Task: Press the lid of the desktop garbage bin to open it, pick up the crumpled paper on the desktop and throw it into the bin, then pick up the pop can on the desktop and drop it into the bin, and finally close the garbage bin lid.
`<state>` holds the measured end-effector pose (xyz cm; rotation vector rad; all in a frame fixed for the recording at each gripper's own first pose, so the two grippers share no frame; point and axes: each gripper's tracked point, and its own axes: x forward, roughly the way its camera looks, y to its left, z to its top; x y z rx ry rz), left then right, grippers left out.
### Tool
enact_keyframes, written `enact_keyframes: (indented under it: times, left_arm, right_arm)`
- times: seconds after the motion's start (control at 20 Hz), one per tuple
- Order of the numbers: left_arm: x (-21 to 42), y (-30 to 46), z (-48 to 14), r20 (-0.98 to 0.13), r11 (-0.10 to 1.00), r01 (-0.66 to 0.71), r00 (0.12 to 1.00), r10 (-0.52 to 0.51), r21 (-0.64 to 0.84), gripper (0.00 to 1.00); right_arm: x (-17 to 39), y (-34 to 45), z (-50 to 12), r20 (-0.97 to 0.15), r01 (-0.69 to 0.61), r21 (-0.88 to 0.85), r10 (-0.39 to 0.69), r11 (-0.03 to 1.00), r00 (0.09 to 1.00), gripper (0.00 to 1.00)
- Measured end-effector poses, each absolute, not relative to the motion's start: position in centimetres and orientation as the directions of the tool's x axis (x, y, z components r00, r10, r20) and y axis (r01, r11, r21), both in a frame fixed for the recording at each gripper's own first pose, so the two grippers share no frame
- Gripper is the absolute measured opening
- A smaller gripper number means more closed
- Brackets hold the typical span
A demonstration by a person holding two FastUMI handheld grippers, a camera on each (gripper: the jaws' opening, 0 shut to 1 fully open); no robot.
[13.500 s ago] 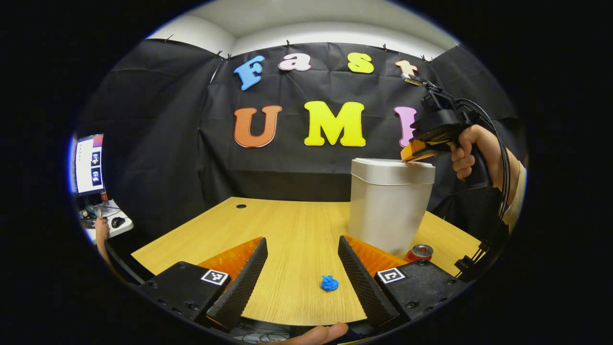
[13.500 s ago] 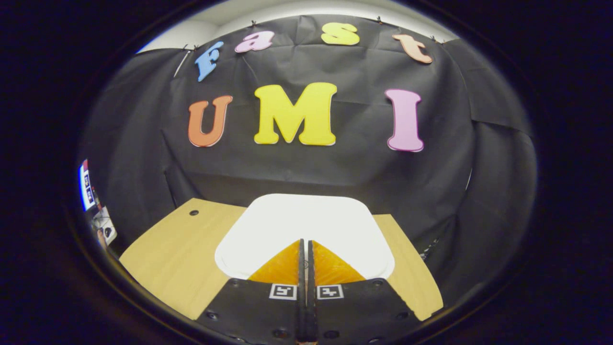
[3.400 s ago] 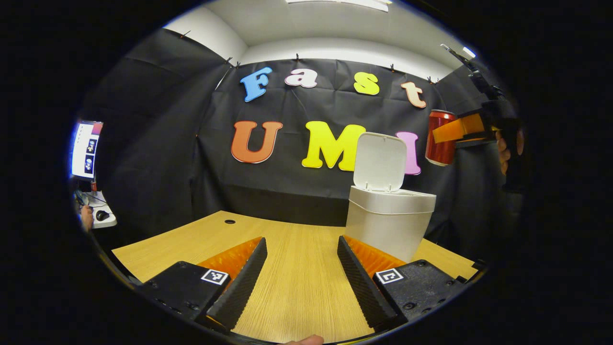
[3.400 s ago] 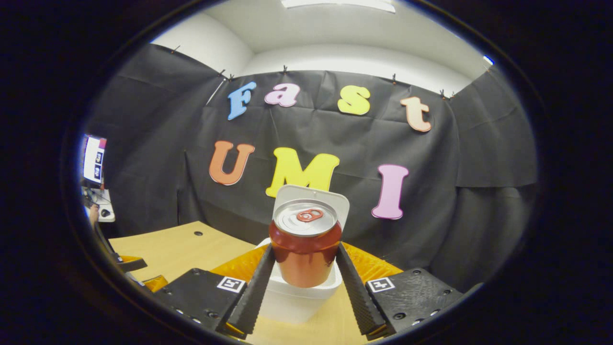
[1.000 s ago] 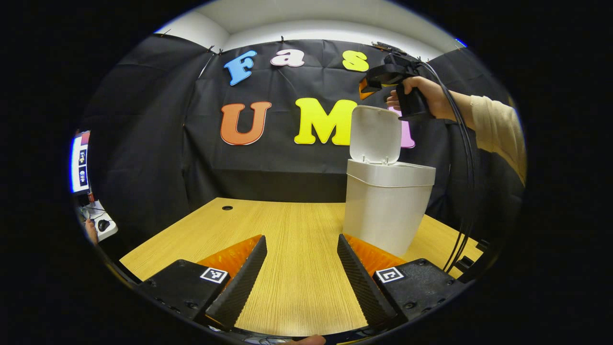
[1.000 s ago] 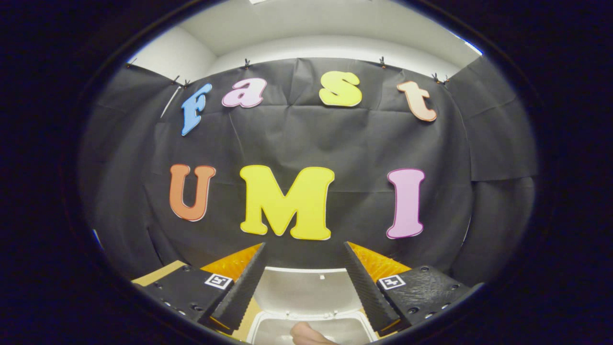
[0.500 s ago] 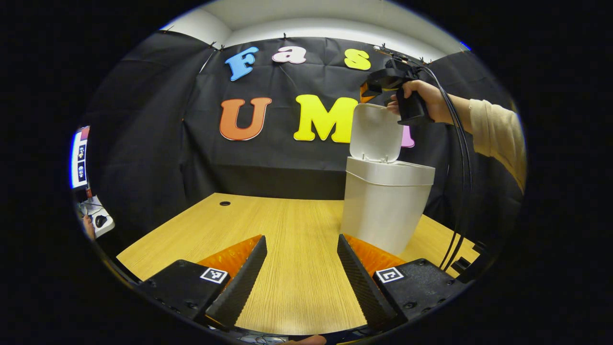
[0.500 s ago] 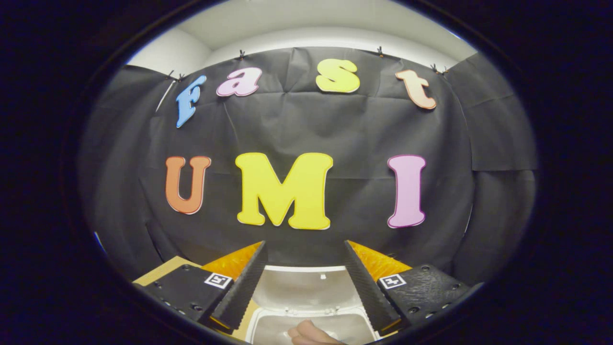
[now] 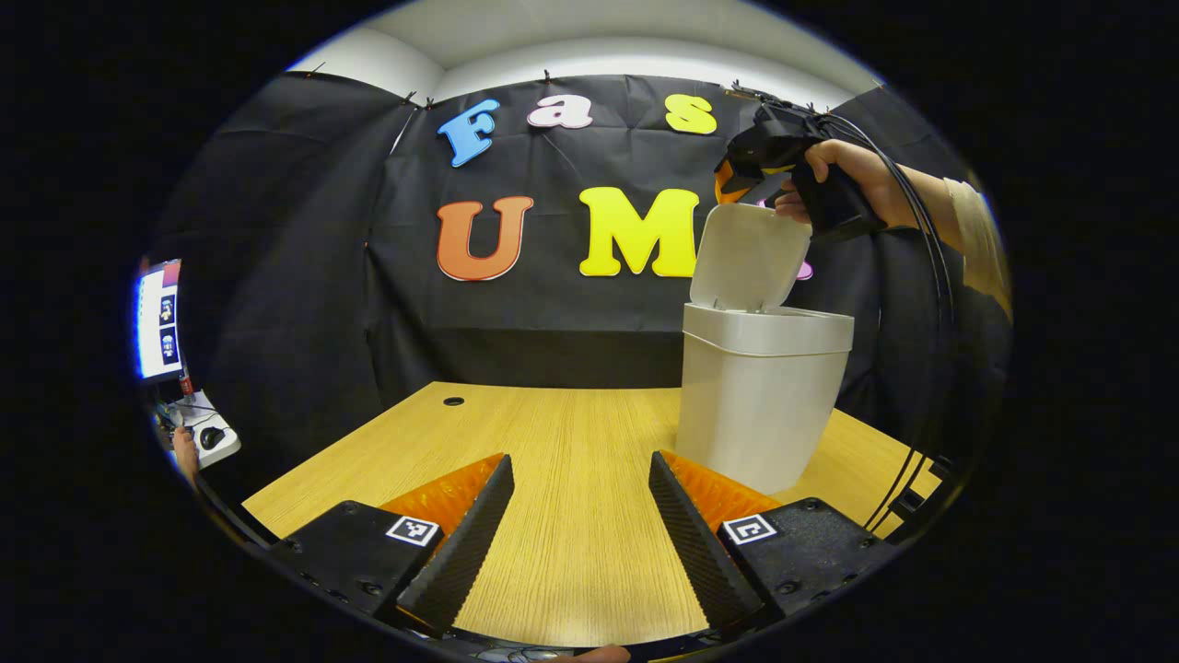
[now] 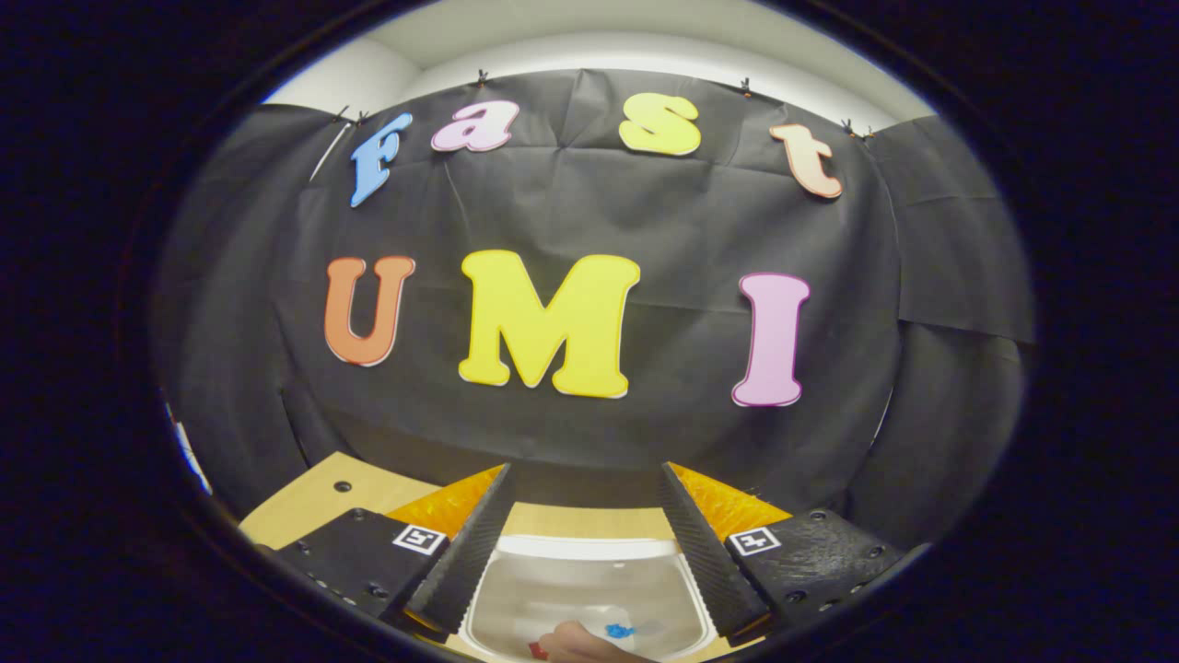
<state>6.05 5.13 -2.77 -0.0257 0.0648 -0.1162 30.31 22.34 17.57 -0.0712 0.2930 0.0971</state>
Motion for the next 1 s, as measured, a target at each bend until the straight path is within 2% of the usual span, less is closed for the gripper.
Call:
enact_keyframes:
  times: [0.05, 0.1, 0.2, 0.25, 0.3, 0.35, 0.55, 0.65, 0.7, 0.75, 0.8, 0.85, 0.9, 1.0]
  left_arm:
    - [6.4, 4.8, -3.1, -0.071, 0.992, 0.124, 0.989, -0.127, -0.039, 1.00]
    - [6.6, 4.4, -3.9, -0.099, 0.990, 0.133, 0.986, -0.138, -0.054, 0.96]
    - [6.8, 3.6, -4.5, -0.124, 0.985, 0.152, 0.979, -0.161, -0.081, 0.96]
    - [6.7, 3.6, -4.6, -0.128, 0.985, 0.153, 0.978, -0.163, -0.084, 0.96]
    - [6.4, 3.8, -4.5, -0.123, 0.987, 0.142, 0.981, -0.151, -0.075, 0.96]
    - [6.4, 4.2, -4.2, -0.113, 0.990, 0.131, 0.984, -0.137, -0.059, 0.96]
    - [6.8, 5.1, -4.5, -0.111, 0.993, 0.109, 0.987, -0.115, -0.054, 0.96]
    - [6.9, 5.2, -4.9, -0.126, 0.992, 0.107, 0.985, -0.116, -0.071, 0.96]
    - [7.0, 5.3, -4.8, -0.129, 0.992, 0.104, 0.985, -0.112, -0.073, 0.96]
    - [7.0, 5.5, -4.7, -0.131, 0.993, 0.097, 0.986, -0.106, -0.071, 1.00]
    - [7.0, 5.6, -4.7, -0.128, 0.994, 0.092, 0.987, -0.100, -0.066, 0.96]
    - [7.1, 5.8, -4.7, -0.123, 0.994, 0.089, 0.988, -0.096, -0.059, 1.00]
    - [7.1, 5.8, -4.7, -0.122, 0.995, 0.088, 0.988, -0.094, -0.054, 0.96]
    - [7.1, 5.8, -4.9, -0.128, 0.995, 0.086, 0.987, -0.093, -0.056, 0.96]
  right_arm:
    - [29.8, 22.1, 17.0, -0.323, -0.106, -0.064, 0.080, 0.992, 0.943, 0.98]
    - [29.1, 22.2, 16.3, -0.352, -0.117, -0.064, 0.087, 0.991, 0.932, 0.98]
    - [27.8, 22.3, 14.8, -0.405, -0.136, -0.067, 0.098, 0.988, 0.909, 0.95]
    - [27.3, 22.3, 14.1, -0.428, -0.143, -0.066, 0.101, 0.988, 0.898, 0.98]
    - [26.7, 22.2, 13.5, -0.447, -0.147, -0.058, 0.106, 0.987, 0.888, 0.95]
    - [26.3, 22.3, 12.7, -0.474, -0.151, -0.042, 0.113, 0.988, 0.873, 0.98]
    - [24.2, 21.8, 8.9, -0.600, -0.111, 0.006, 0.092, 0.994, 0.795, 0.96]
    - [23.2, 21.7, 8.1, -0.626, -0.109, -0.004, 0.083, 0.994, 0.776, 0.99]
    - [22.8, 21.5, 7.9, -0.632, -0.113, -0.021, 0.074, 0.993, 0.772, 0.96]
    - [22.4, 21.5, 7.7, -0.631, -0.121, -0.035, 0.072, 0.992, 0.772, 0.96]
    - [22.1, 21.4, 7.4, -0.634, -0.125, -0.046, 0.068, 0.991, 0.770, 0.99]
    - [21.8, 21.2, 6.9, -0.642, -0.127, -0.052, 0.064, 0.991, 0.764, 0.96]
    - [21.5, 21.1, 6.5, -0.650, -0.127, -0.053, 0.063, 0.990, 0.758, 0.96]
    - [20.8, 20.8, 5.3, -0.679, -0.116, -0.059, 0.045, 0.992, 0.733, 0.96]
